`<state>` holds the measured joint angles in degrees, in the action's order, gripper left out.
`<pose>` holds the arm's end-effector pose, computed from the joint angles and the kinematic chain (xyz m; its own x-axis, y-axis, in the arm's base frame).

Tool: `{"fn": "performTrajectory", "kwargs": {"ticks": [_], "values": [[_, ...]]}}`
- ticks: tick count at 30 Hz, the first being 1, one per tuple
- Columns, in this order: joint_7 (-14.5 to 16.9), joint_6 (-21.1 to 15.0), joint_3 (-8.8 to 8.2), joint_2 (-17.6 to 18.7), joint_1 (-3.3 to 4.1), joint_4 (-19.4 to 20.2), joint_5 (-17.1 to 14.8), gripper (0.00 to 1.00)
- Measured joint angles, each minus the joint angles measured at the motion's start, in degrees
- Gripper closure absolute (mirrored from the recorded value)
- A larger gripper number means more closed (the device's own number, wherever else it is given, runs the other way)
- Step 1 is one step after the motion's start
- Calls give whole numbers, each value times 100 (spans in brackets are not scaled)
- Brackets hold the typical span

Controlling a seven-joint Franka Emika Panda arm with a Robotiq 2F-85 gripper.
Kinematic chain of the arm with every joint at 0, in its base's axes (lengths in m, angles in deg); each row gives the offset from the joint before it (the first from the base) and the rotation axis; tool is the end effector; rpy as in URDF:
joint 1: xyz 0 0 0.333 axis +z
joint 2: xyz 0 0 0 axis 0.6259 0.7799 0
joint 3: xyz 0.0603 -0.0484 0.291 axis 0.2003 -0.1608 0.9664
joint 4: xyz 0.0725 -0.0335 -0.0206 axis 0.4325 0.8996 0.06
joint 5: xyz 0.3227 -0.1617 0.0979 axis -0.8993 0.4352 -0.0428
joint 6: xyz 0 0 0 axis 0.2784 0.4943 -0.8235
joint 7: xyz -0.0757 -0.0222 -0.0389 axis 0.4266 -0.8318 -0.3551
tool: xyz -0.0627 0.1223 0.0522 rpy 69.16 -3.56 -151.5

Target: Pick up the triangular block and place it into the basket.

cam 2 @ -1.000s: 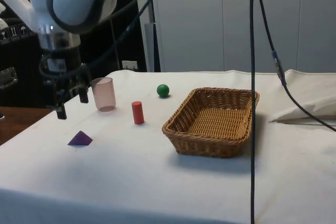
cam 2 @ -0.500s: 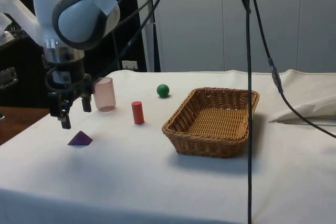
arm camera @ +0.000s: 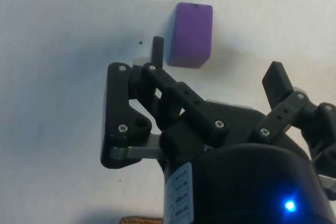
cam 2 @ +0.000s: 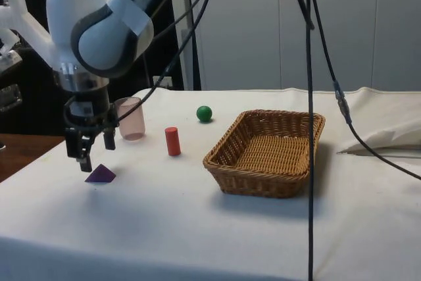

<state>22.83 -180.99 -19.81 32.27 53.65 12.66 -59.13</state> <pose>0.6921 0.1149 0.1536 0.9944 0.0287 0.1022 0.0224 -0.9978 0.0627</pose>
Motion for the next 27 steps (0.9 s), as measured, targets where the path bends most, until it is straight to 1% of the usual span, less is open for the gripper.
{"fn": "performTrajectory", "kwargs": {"ticks": [7, 8, 11, 12, 13, 15, 16, 21, 27], "values": [[11, -103, 6, 115, 0, -6, 0, 0], [17, -120, 6, 126, 0, -6, 0, 2], [17, -160, 6, 155, 0, -6, 0, 14], [17, -166, 6, 160, 0, -6, 0, 23], [23, -166, 6, 166, 0, -6, 0, 33], [23, -166, 6, 166, 0, -6, 0, 43], [23, -166, 6, 166, 0, -6, 0, 43], [23, -172, 6, 172, 0, -6, 0, 67], [29, -172, 6, 172, 0, -17, 0, 67]]}}
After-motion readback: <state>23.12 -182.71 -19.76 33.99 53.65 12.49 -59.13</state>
